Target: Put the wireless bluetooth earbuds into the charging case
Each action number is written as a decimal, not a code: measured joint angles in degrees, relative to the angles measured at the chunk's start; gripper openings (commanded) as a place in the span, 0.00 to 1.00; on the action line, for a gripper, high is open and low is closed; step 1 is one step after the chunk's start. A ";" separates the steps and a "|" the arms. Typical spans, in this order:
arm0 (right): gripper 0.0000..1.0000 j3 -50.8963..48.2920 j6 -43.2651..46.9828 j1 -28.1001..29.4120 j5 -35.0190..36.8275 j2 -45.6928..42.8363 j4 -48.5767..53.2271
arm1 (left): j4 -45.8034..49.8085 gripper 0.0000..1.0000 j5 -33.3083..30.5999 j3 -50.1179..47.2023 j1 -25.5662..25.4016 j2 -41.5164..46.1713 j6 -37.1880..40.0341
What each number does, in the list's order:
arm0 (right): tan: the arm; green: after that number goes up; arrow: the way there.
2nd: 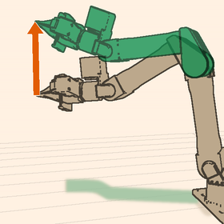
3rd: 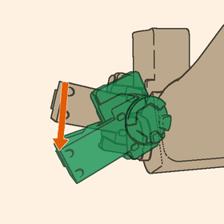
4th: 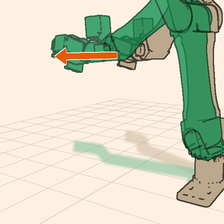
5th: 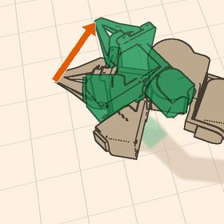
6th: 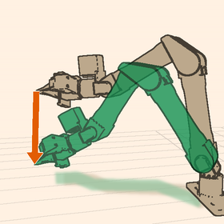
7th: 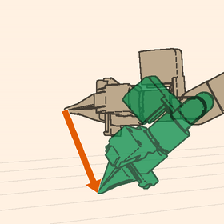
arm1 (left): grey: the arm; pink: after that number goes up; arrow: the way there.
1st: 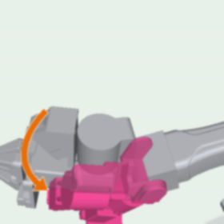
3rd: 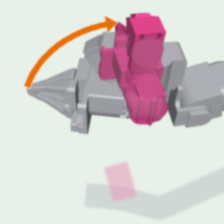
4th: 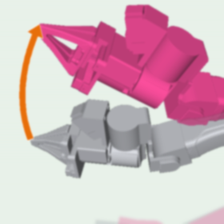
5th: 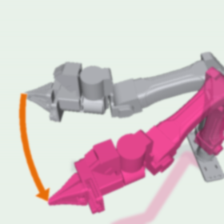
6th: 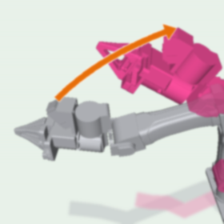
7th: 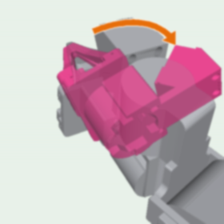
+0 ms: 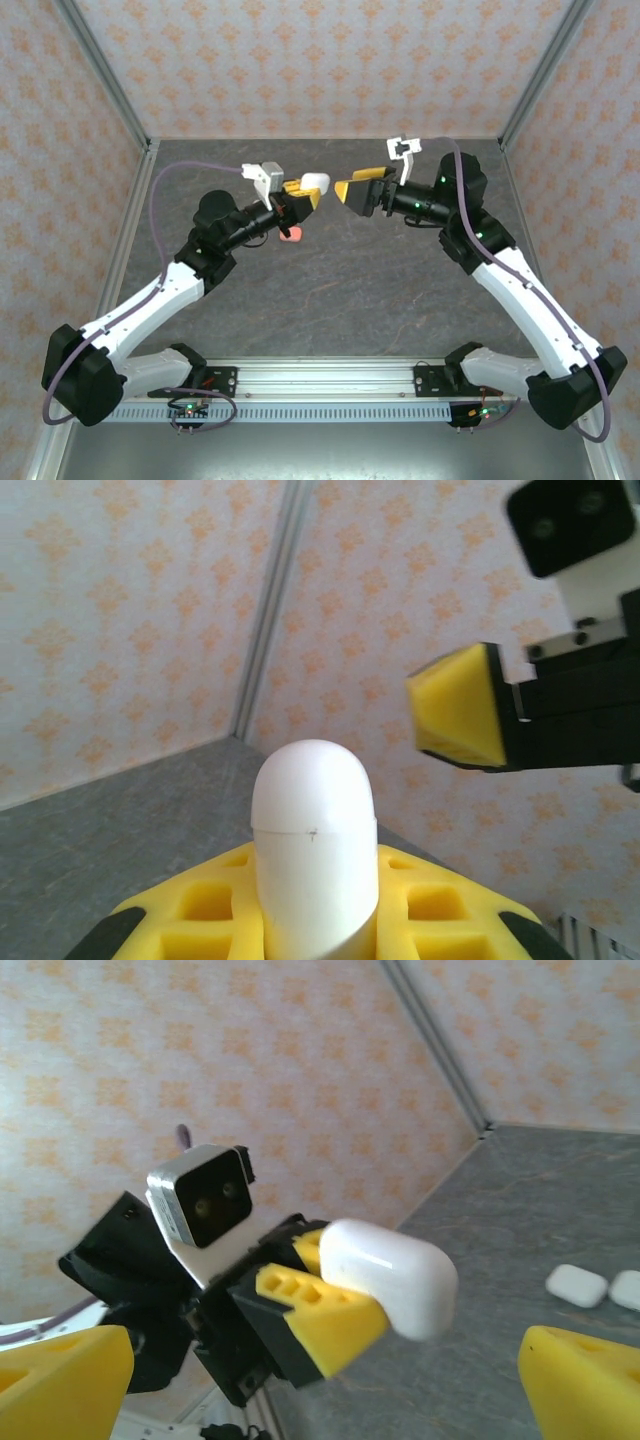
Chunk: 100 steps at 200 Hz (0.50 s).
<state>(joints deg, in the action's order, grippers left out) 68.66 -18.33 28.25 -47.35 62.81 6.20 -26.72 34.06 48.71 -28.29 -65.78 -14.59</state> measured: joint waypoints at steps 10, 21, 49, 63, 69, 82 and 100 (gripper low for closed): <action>0.99 -0.02 1.03 0.00 1.60 -0.96 1.46 | 0.35 0.00 -0.11 0.00 0.83 0.00 -0.15; 0.99 -0.09 2.08 0.00 3.37 -2.16 2.91 | 0.39 0.00 -0.22 -0.02 1.77 0.00 -0.37; 0.99 -1.81 4.04 0.00 7.10 -6.19 4.92 | 0.42 0.00 -0.52 -0.02 3.69 0.04 -0.63; 0.99 -3.45 4.35 0.00 8.50 -8.02 5.42 | 0.42 0.00 -0.81 -0.02 4.24 0.04 -0.94; 0.99 -4.20 4.46 0.00 9.07 -8.63 5.62 | 0.42 0.00 -1.09 -0.02 4.44 0.04 -1.03; 0.99 -5.73 4.46 0.00 10.45 -9.62 6.08 | 0.44 0.00 -1.57 -0.02 4.74 -0.02 -1.46; 0.99 -7.63 4.44 0.00 12.28 -10.29 7.10 | 0.44 0.00 -1.81 -0.02 5.07 -0.26 -2.01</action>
<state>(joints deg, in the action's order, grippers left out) 61.04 -13.89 28.25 -35.07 52.51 13.30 -26.28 32.25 48.69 -23.22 -66.04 -16.60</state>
